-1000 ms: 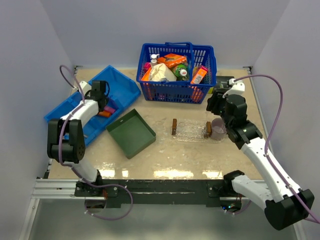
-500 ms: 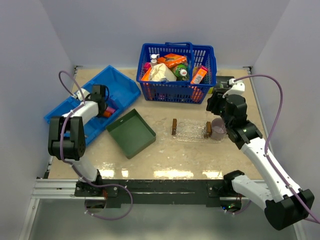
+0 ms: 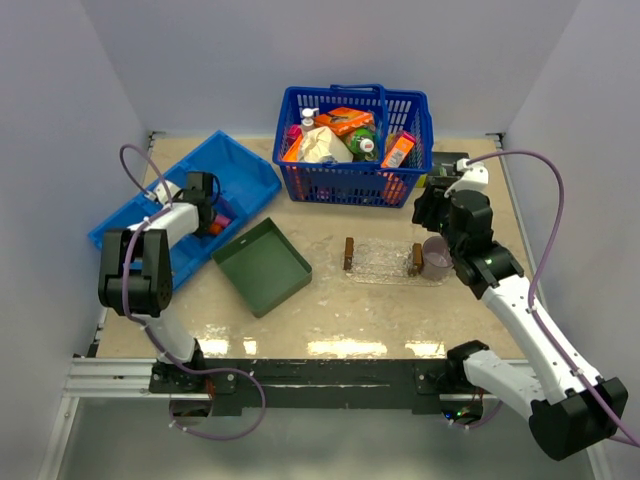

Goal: Prepare toiletry sets of a toothbrush and toothpaste on the tray

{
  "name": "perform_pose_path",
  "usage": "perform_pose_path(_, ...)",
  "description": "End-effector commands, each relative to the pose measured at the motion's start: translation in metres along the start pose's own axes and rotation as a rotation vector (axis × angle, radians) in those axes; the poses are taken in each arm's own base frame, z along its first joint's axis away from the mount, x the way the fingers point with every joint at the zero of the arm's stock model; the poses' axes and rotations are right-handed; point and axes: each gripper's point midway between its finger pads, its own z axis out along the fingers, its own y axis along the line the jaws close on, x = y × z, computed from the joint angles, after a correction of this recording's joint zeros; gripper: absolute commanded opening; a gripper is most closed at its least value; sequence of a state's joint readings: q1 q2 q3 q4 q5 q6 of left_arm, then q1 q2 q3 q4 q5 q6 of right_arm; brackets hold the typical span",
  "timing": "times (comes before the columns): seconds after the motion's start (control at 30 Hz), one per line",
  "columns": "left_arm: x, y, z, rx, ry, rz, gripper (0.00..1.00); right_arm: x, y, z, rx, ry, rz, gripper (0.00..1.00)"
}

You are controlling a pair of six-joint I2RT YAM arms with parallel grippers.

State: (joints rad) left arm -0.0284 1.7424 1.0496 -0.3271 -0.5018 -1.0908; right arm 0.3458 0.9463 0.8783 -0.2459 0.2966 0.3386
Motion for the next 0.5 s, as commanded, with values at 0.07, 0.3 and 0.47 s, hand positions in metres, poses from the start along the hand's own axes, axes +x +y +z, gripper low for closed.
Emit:
perform_pose_path(0.07, 0.008, 0.003, 0.014, 0.0, 0.004, 0.007, 0.39, -0.015, -0.001, -0.003, 0.003, -0.057, 0.003, 0.59)
perform_pose_path(0.3, 0.014, 0.009, 0.02, -0.024, 0.013, 0.047, 0.34, -0.014, 0.0, -0.002, 0.001, -0.054, 0.0, 0.59)
perform_pose_path(0.47, 0.014, 0.011, 0.018, -0.007, 0.012, 0.037, 0.17, -0.013, -0.001, -0.002, 0.002, -0.051, 0.001, 0.59)
